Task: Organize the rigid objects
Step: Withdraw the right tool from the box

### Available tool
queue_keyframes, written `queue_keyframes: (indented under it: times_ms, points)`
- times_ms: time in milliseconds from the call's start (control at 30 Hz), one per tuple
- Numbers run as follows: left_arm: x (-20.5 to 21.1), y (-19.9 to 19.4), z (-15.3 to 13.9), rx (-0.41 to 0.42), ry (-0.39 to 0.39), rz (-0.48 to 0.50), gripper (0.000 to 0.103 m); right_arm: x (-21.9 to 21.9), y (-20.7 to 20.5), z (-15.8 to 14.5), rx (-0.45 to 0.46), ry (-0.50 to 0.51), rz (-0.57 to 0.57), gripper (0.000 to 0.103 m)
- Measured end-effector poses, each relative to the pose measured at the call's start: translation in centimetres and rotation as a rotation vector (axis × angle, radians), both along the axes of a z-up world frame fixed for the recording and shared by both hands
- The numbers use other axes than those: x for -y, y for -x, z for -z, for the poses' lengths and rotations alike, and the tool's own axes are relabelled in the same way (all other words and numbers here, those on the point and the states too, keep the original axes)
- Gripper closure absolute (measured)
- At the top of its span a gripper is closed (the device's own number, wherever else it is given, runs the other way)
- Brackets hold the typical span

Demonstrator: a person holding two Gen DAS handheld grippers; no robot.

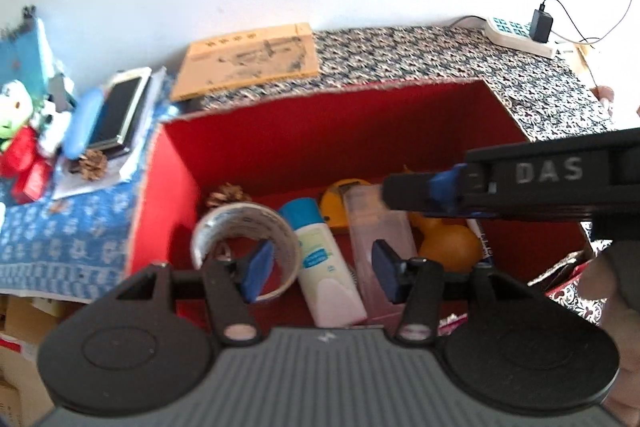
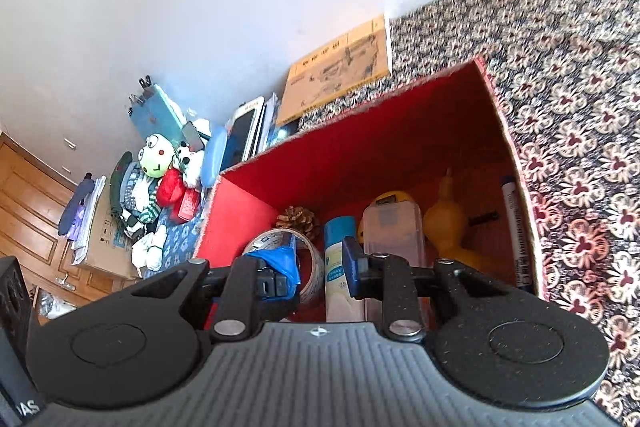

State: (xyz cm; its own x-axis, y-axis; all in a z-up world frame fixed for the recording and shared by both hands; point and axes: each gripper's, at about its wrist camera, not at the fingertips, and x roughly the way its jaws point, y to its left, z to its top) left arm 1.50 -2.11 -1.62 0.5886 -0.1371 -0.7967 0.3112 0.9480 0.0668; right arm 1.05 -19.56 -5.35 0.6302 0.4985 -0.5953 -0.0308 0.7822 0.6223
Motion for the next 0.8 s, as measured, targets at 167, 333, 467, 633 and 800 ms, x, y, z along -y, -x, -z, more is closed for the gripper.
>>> queue_keyframes:
  times_ms: [167, 333, 467, 633, 800]
  points:
    - [-0.2, 1.4, -1.0, 0.027, -0.023, -0.026, 0.047, 0.1, 1.9, -1.1, 0.036, 0.062, 0.036, 0.095]
    - [0.3, 2.7, -1.7, 0.046, -0.057, -0.043, 0.044, 1.3, 4.0, -1.5, 0.056, 0.094, 0.096, 0.095]
    - [1.0, 3.7, -1.8, 0.045, -0.067, -0.032, 0.043, 2.8, 5.4, -1.6, 0.046, 0.108, 0.142, 0.095]
    - [2.5, 5.3, -1.9, 0.04, -0.078, -0.029, 0.04, 4.5, 7.0, -1.9, 0.036, 0.158, 0.156, 0.095]
    - [4.9, 6.9, -1.6, 0.033, -0.092, -0.027, 0.038, 7.0, 8.9, -1.9, 0.025, 0.207, 0.157, 0.095]
